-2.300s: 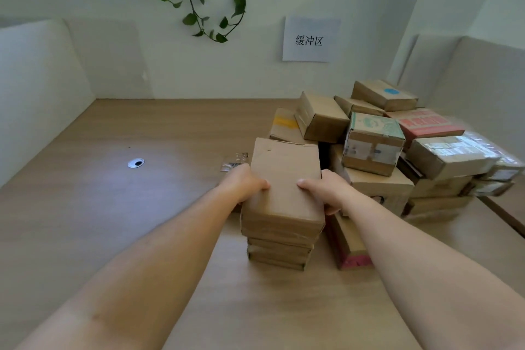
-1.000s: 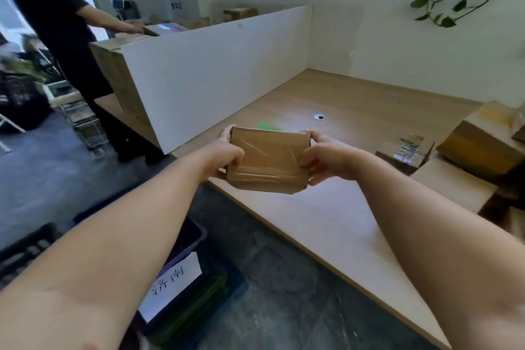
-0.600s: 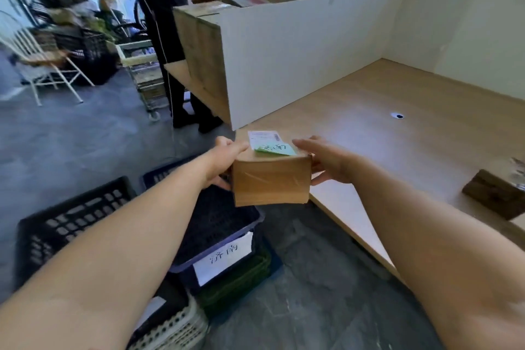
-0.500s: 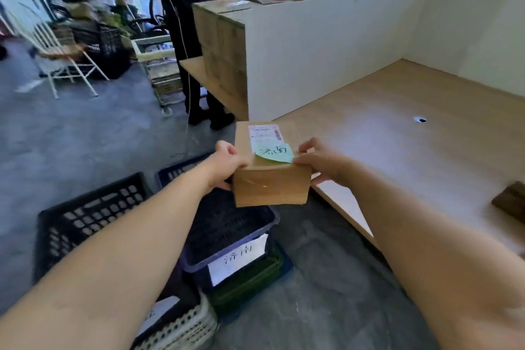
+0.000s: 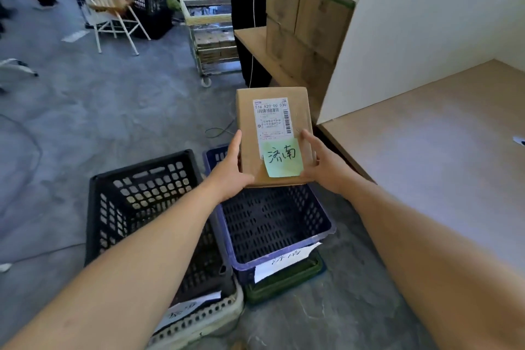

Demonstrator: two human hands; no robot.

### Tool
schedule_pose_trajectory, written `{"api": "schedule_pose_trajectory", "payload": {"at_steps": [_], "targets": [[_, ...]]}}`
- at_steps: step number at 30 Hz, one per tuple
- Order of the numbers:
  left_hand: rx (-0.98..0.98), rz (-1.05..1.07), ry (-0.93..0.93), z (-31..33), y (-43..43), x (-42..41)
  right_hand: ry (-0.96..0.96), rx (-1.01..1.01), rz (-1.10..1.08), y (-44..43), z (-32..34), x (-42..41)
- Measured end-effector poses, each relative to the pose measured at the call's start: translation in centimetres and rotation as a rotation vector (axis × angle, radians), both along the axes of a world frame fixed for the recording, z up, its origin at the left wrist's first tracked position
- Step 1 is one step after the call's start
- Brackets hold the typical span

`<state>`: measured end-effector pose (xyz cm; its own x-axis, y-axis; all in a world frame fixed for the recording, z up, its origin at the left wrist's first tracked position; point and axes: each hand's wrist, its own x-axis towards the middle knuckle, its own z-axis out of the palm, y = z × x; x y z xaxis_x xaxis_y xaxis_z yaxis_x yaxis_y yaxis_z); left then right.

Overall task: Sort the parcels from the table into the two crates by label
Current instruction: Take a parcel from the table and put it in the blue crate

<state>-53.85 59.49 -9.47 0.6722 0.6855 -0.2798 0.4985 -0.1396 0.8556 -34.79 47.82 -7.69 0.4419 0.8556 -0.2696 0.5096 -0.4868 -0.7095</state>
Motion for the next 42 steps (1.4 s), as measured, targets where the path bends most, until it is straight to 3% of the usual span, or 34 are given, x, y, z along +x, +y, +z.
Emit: {"api": "schedule_pose_trajectory", "payload": {"at_steps": [11,30,37,42], "targets": [[-0.041,0.157,0.072,-8.1,3.6,0.9,-0.016,-0.137,0.154,7.2,-7.7,1.9],[-0.238,0.351,0.293,-32.7,8.8,8.9,0.256,-0.357,0.212,15.6,-33.4,9.7],[-0.139,0.429,0.383,-37.6,12.0,9.0,0.276,-0.304,0.224,19.7,-40.4,8.1],[-0.029,0.475,0.554,-39.8,13.3,9.9,0.259,-0.308,0.227,22.0,-43.7,6.7]]}}
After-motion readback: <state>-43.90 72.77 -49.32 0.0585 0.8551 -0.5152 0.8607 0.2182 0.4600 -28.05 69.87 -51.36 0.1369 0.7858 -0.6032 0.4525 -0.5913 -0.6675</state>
